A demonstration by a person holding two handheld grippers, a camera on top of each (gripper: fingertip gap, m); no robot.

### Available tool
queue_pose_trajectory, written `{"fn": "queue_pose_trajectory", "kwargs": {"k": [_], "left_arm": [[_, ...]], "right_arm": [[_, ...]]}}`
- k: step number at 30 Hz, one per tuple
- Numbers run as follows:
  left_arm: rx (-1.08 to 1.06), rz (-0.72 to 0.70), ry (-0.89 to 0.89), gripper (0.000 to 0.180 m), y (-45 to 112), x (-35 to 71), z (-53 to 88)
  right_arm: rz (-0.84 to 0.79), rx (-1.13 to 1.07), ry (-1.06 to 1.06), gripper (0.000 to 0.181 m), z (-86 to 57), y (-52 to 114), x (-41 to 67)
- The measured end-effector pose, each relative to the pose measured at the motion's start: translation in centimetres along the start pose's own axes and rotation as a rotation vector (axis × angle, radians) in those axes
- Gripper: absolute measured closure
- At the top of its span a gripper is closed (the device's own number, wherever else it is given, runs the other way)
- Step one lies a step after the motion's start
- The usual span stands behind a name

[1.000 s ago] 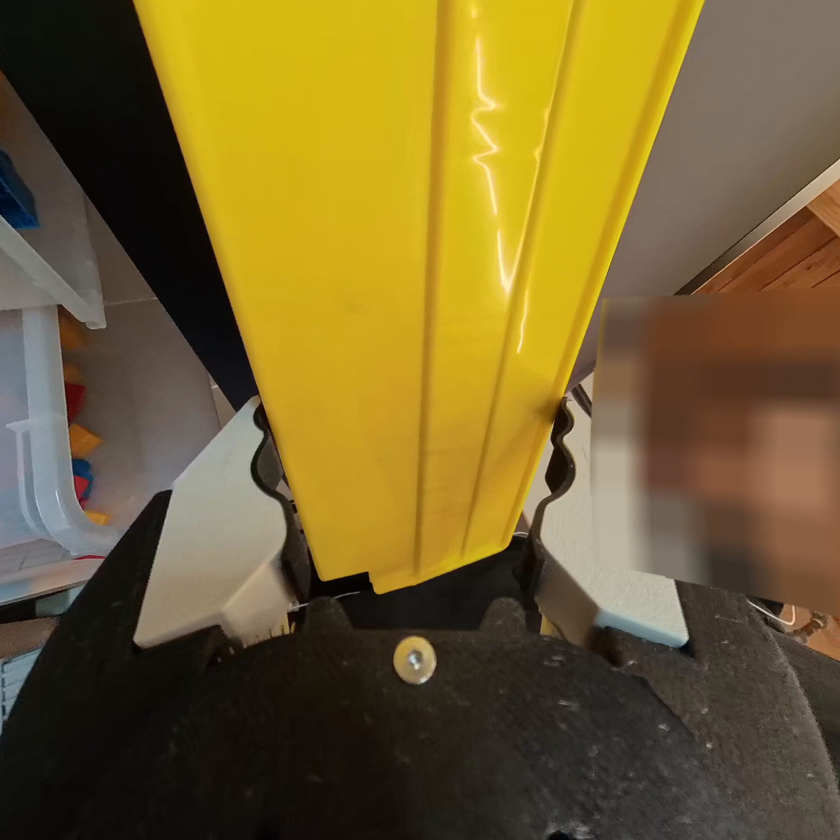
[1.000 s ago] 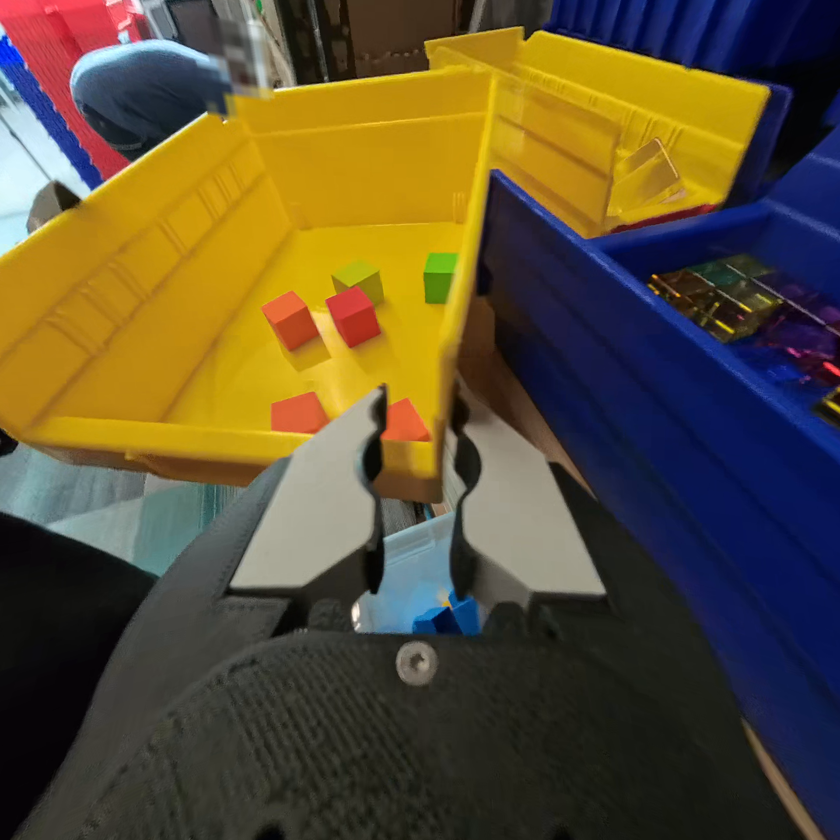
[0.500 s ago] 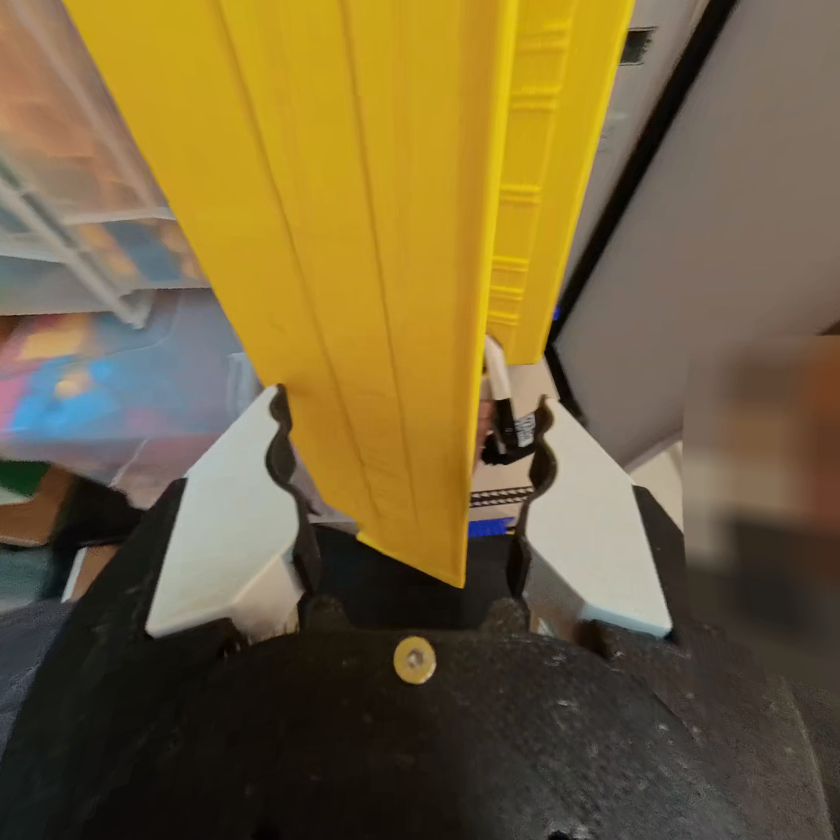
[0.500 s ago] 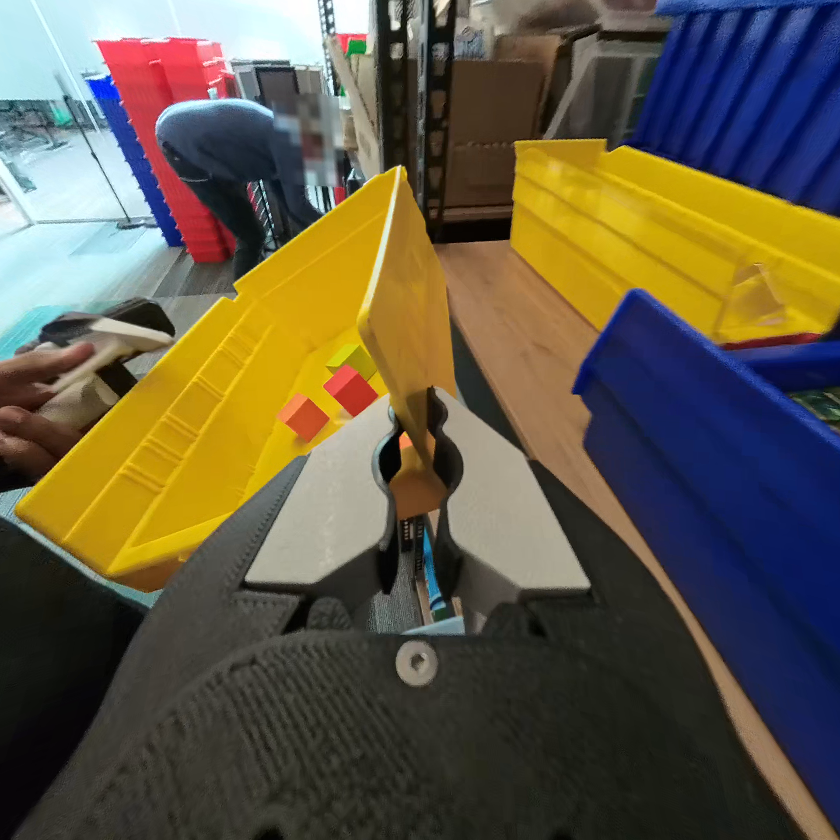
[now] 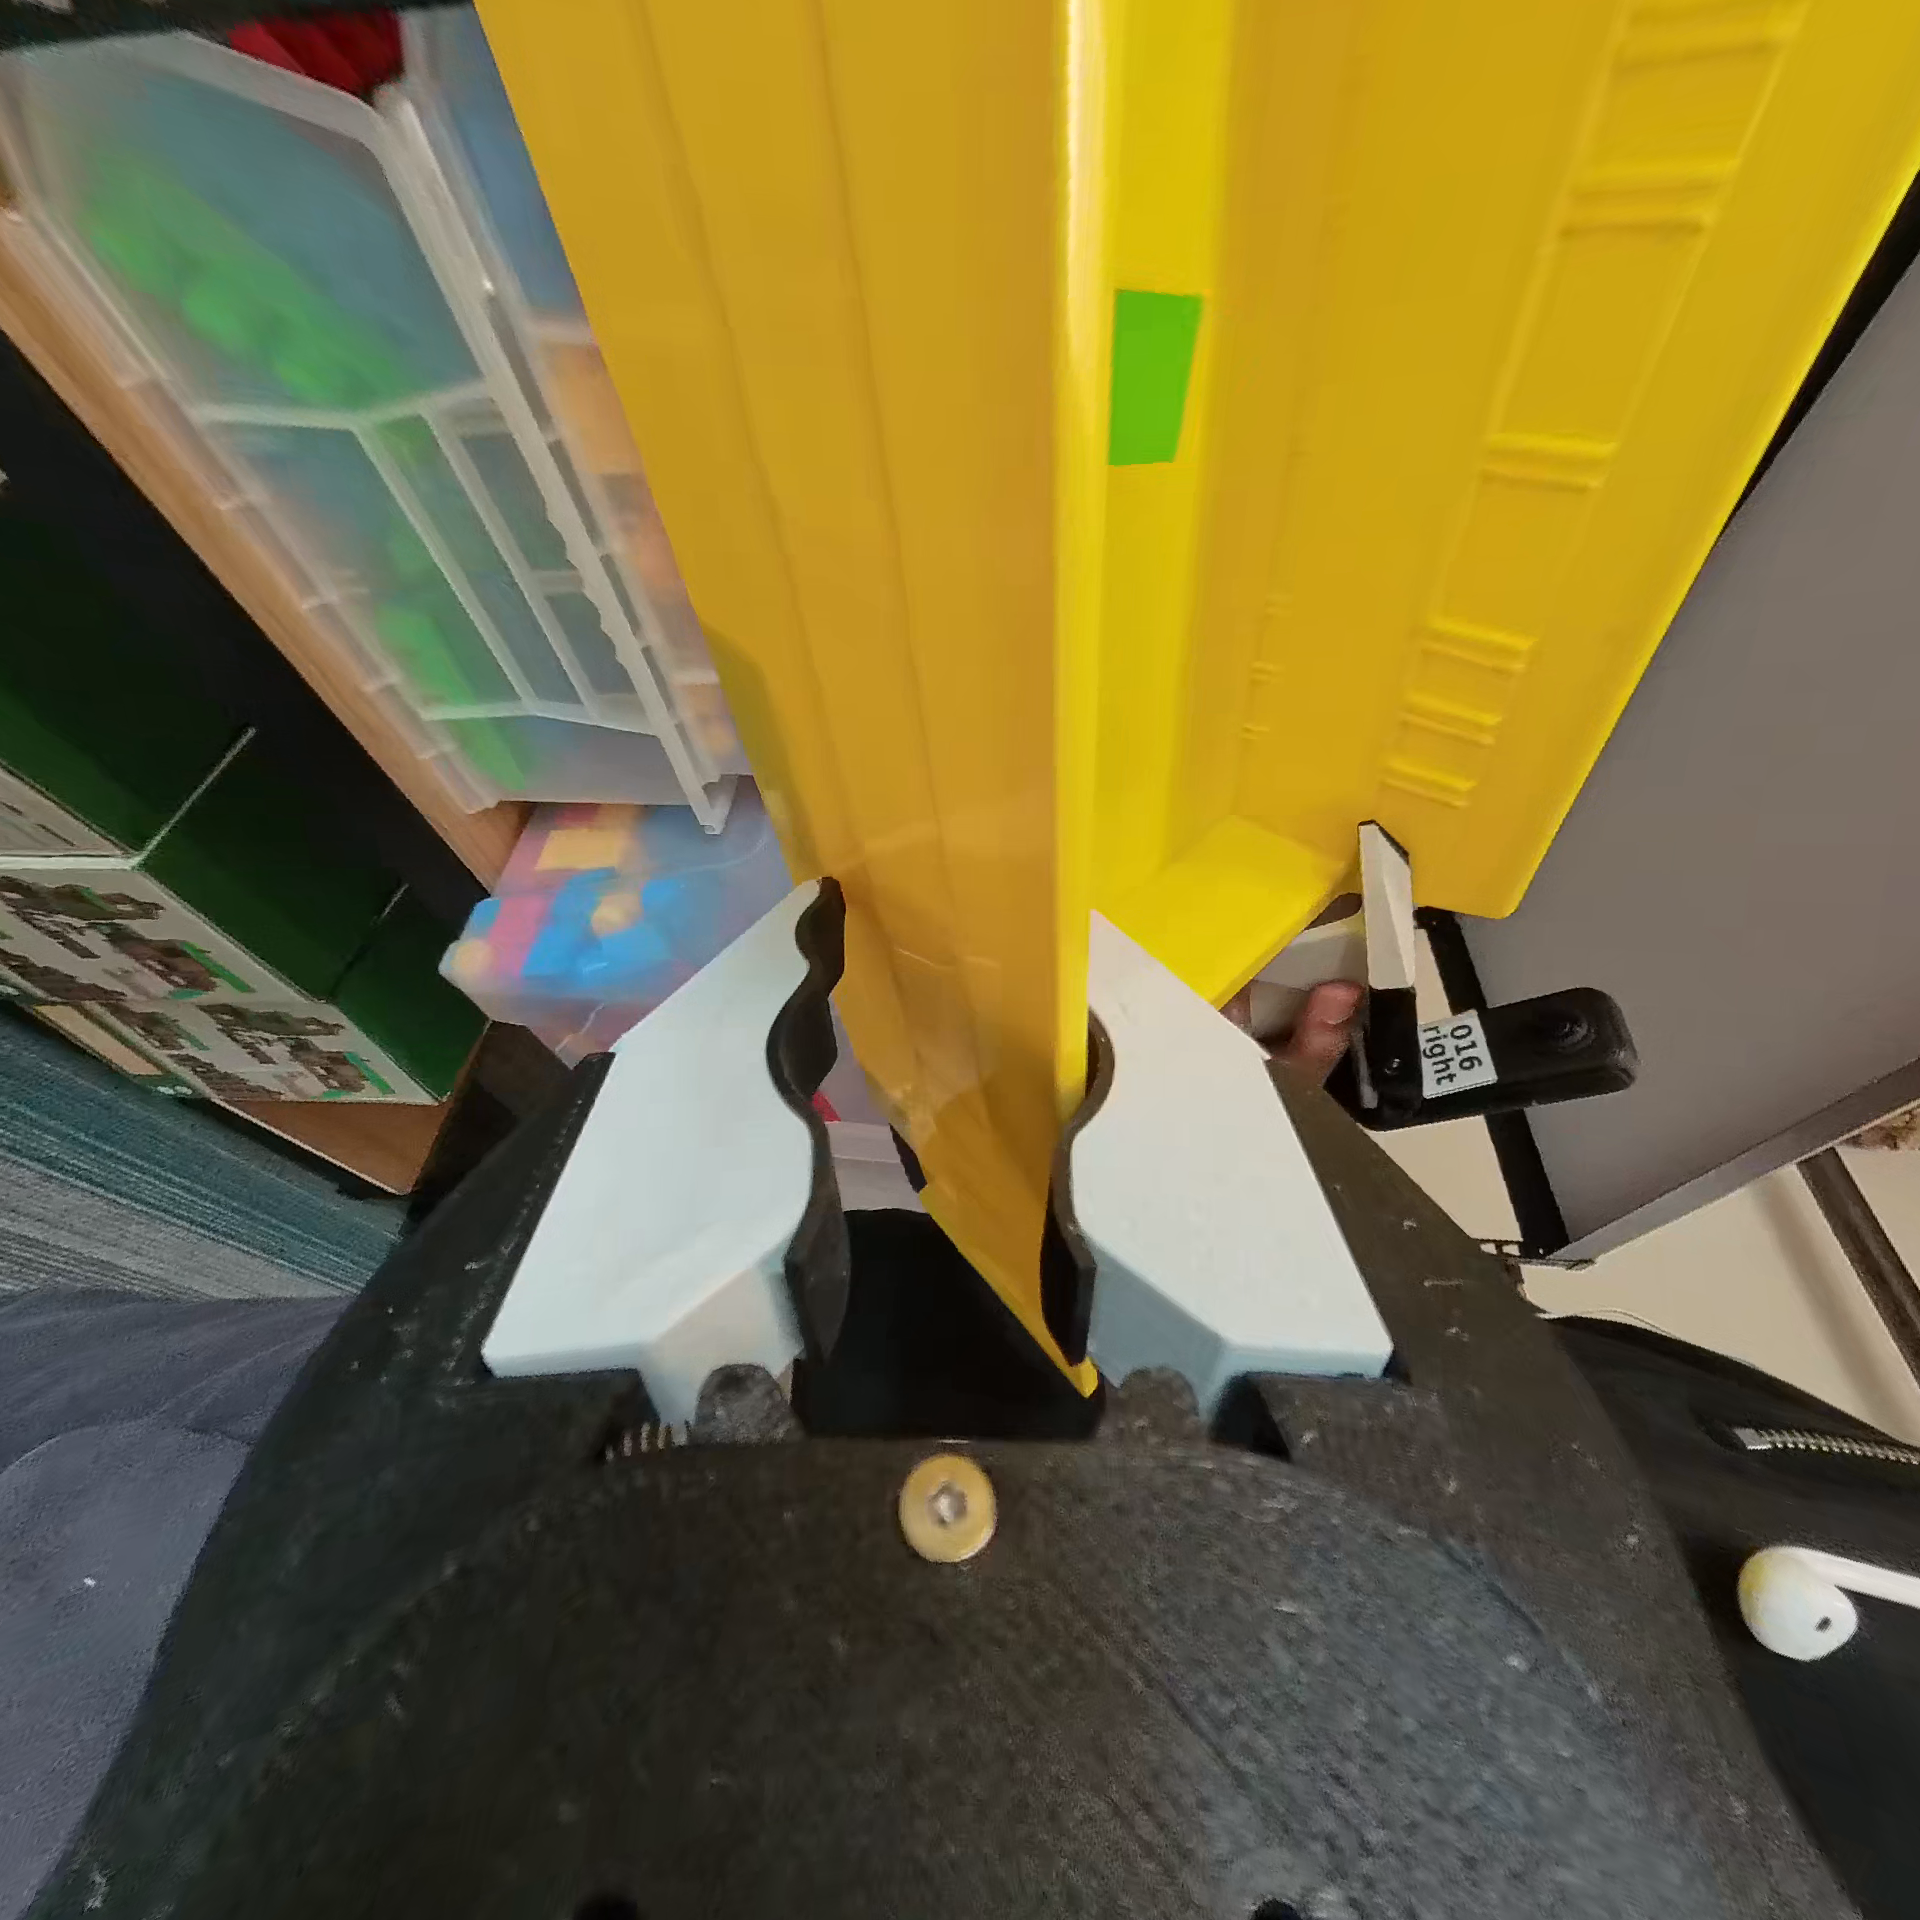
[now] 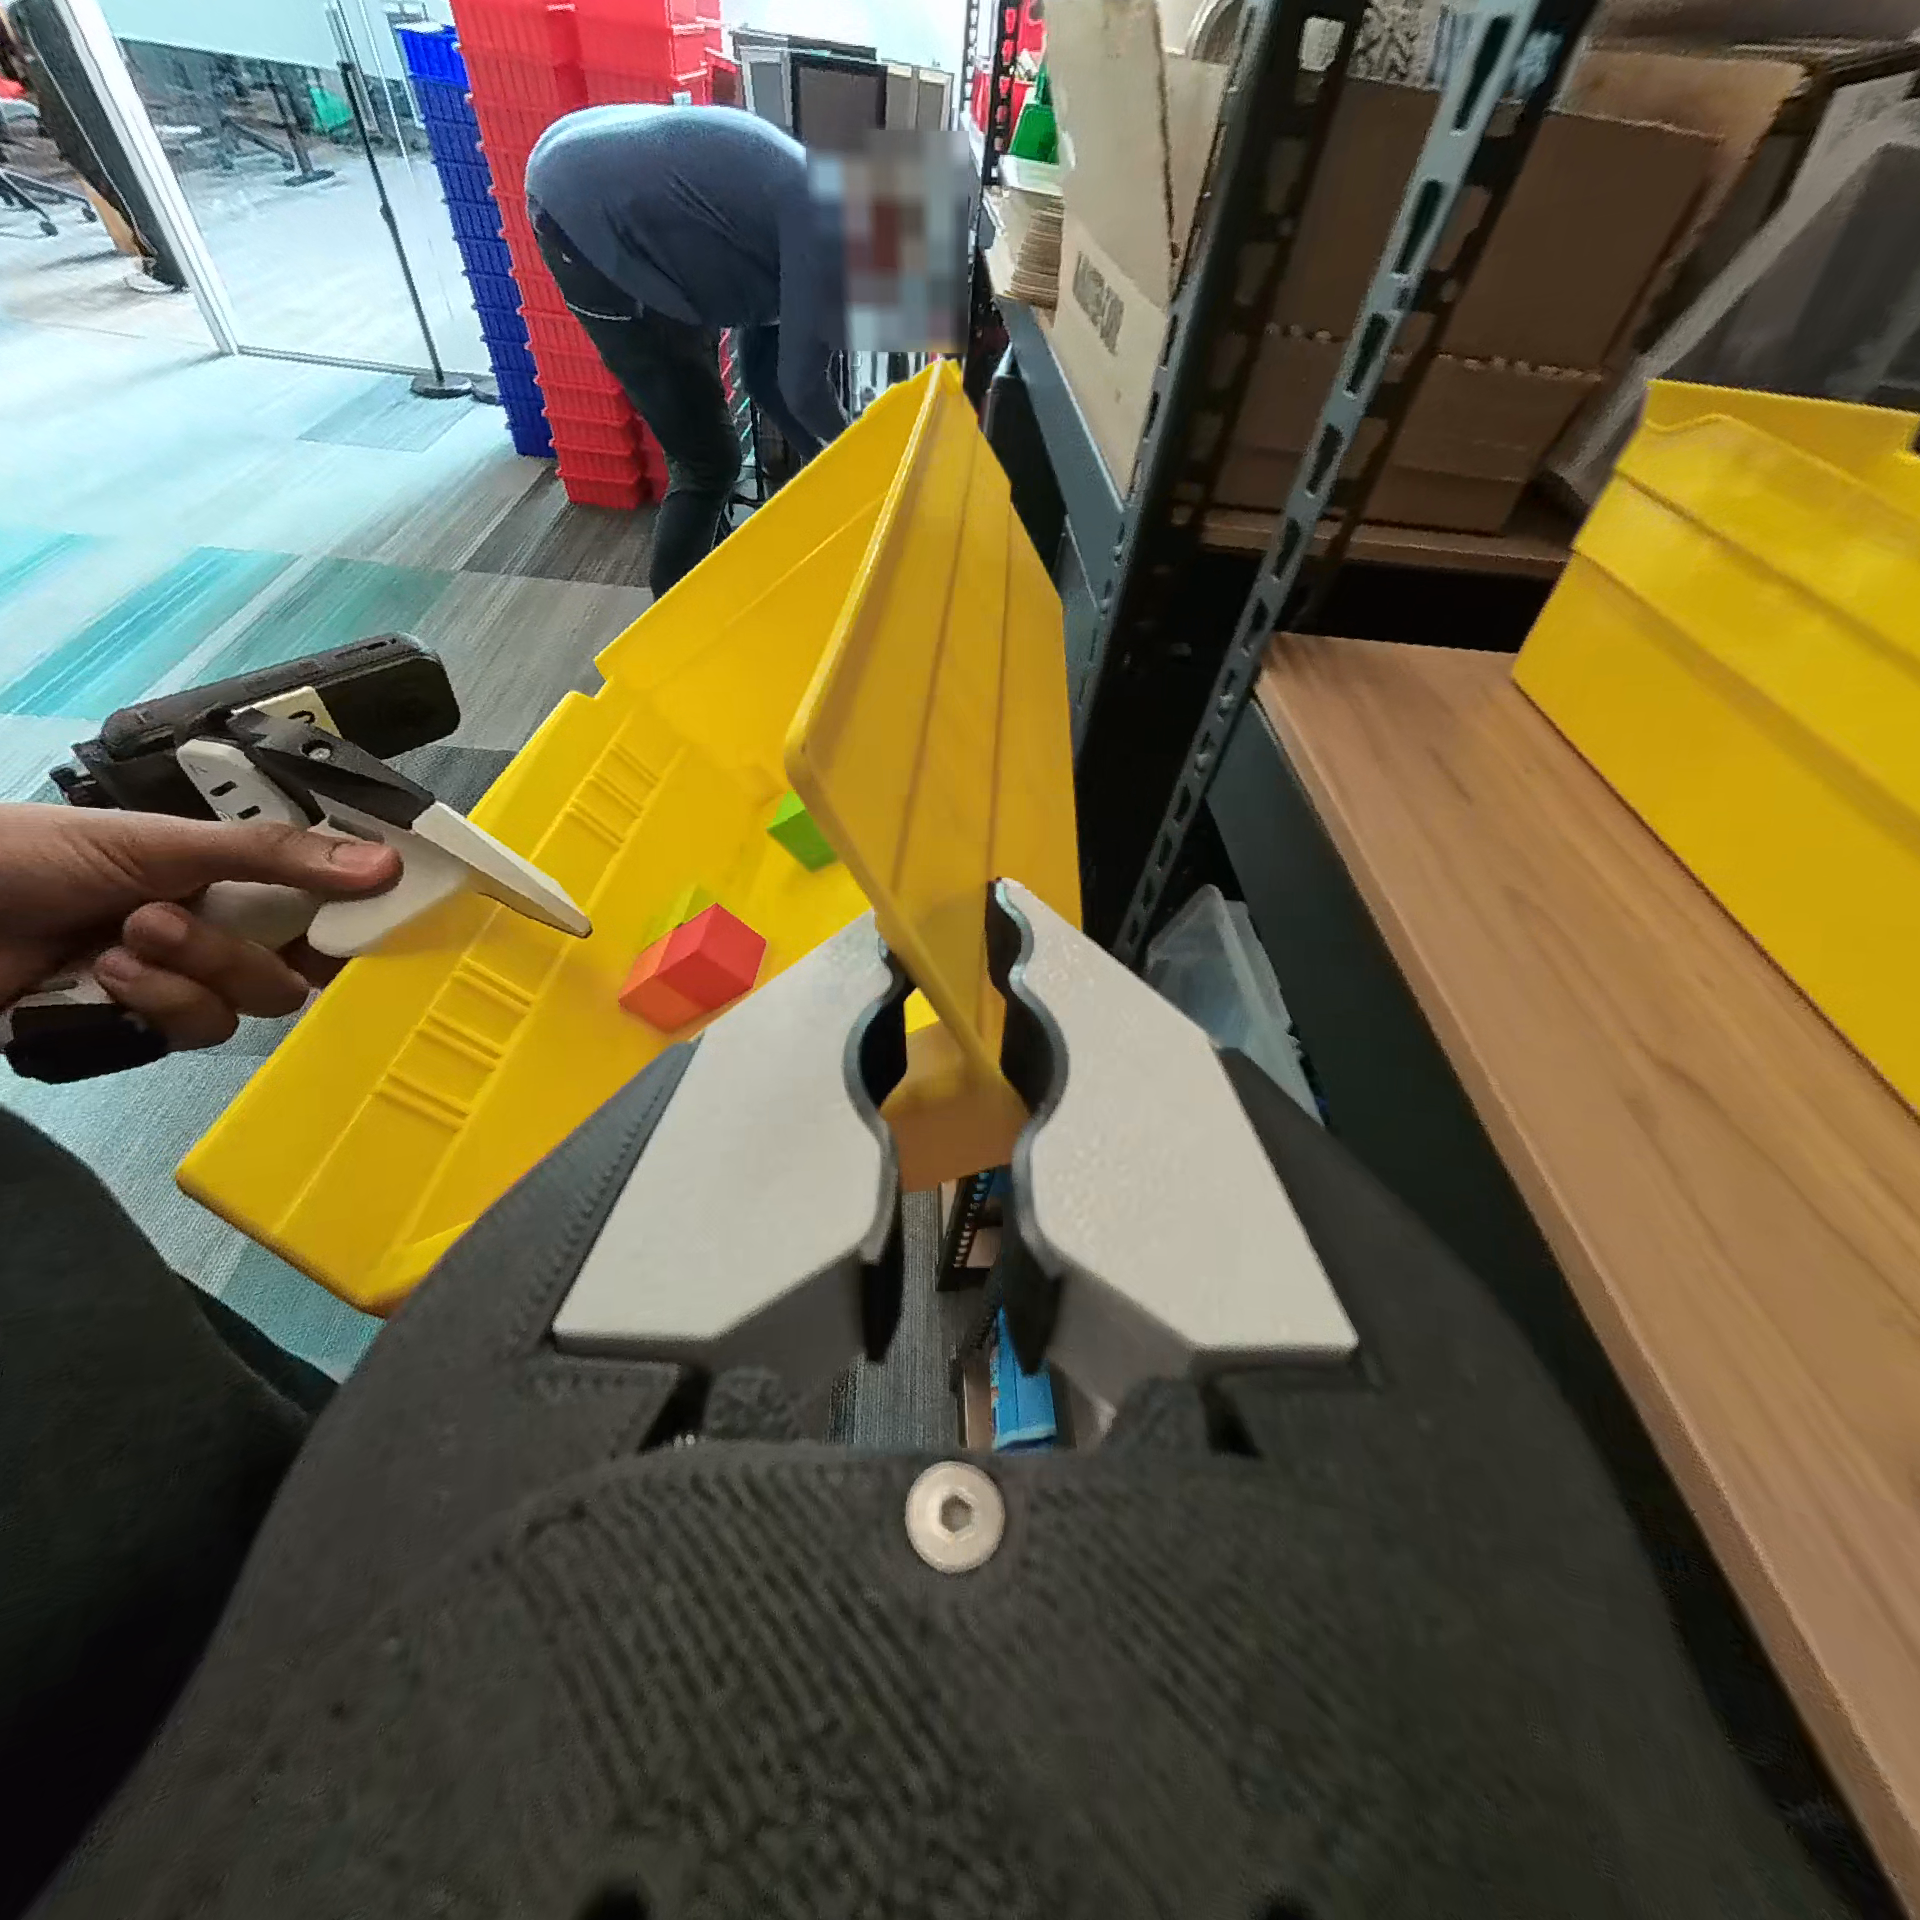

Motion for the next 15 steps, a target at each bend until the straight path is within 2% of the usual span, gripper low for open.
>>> {"fn": "queue_pose_trajectory", "kwargs": {"k": [7, 15], "left_arm": [[0.000, -0.031, -0.011, 0.148, -4.1, 3.2, 1.6], [0.007, -0.055, 0.001, 0.155, -7.8, 6.6, 2.8]], "right_arm": [[0.004, 0.020, -0.006, 0.169, 3.2, 4.8, 1.3], [-0.025, 0.066, 0.109, 0.162, 6.2, 8.7, 2.7]]}}
Point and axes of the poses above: each gripper's, where its closed fingertips meet, y out along the fingers, x out of its top, z = x × y across the jaws, the point moved 2 cm from there along -y, back along the fingers, and after that the axes turned 5 degrees about y, right-handed, at the moved point
